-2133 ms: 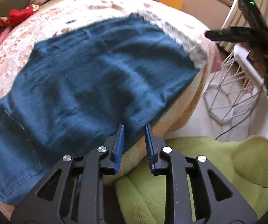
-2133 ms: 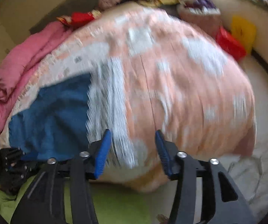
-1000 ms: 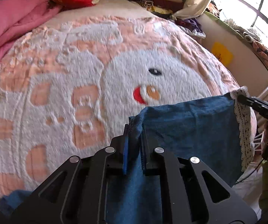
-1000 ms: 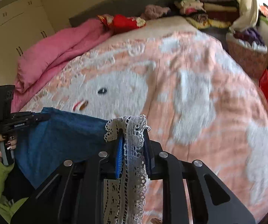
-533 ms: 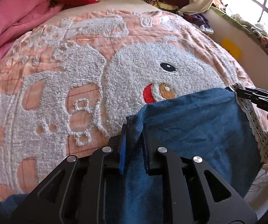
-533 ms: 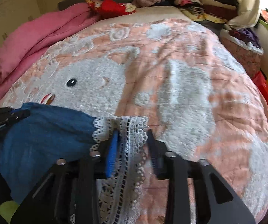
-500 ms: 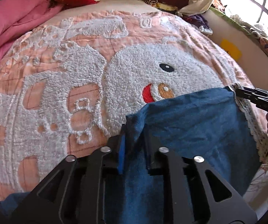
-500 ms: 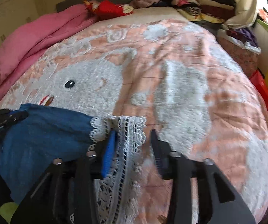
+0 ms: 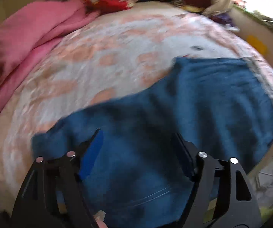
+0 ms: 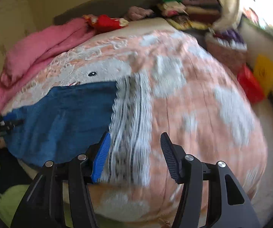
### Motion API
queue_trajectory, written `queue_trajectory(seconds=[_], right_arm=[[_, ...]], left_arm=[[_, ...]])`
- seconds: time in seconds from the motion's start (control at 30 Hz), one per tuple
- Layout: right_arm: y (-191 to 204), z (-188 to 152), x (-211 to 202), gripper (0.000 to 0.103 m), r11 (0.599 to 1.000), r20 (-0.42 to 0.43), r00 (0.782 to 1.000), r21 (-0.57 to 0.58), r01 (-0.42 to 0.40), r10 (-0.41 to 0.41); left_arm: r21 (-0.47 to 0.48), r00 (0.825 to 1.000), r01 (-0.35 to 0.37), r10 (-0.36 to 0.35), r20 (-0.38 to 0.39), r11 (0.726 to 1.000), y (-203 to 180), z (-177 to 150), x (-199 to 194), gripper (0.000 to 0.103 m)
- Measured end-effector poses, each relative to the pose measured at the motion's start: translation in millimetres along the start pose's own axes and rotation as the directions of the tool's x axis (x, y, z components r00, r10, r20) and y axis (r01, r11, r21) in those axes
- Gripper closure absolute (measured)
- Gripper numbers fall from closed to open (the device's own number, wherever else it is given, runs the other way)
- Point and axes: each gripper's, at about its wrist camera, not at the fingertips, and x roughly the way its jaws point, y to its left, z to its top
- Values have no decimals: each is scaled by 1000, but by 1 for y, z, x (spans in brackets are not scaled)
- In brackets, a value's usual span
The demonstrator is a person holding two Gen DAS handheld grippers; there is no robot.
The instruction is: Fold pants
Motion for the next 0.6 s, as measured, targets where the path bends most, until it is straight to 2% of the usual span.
queue_trajectory(seconds=[0.07,0.13,0.2,0.23,0.33,0.47,0.6], right_arm=[[-9,-11,7,49,998,-41,999,64,-24,27],[-15,-20,21,44,991,-112,991,118,-65,79],[-17,-27,29,47,982,-139,982,156,-109,131],[-17,-29,30,68,979,-138,979,160,-127,150],[-9,-28,16,87,987,-120,983,107,-124,136],[-6,-29,0,87,996,-102,992,59,-62,68],[-12,-43,13,73,995,-141,989,91,-37,50]], left_arm=[[-69,999,-13,10,-40,998,19,-6,5,36],[-142,997,12,-23,-80,990,38,-8,12,36],[-170,994,37,-54,-96,985,47,-10,18,36],[-181,993,48,-66,-100,982,49,-11,20,36],[-197,992,65,-84,-92,978,53,-13,19,36],[-207,992,76,-96,-85,975,54,-14,17,37],[-215,991,87,-107,-83,973,57,-14,18,37]])
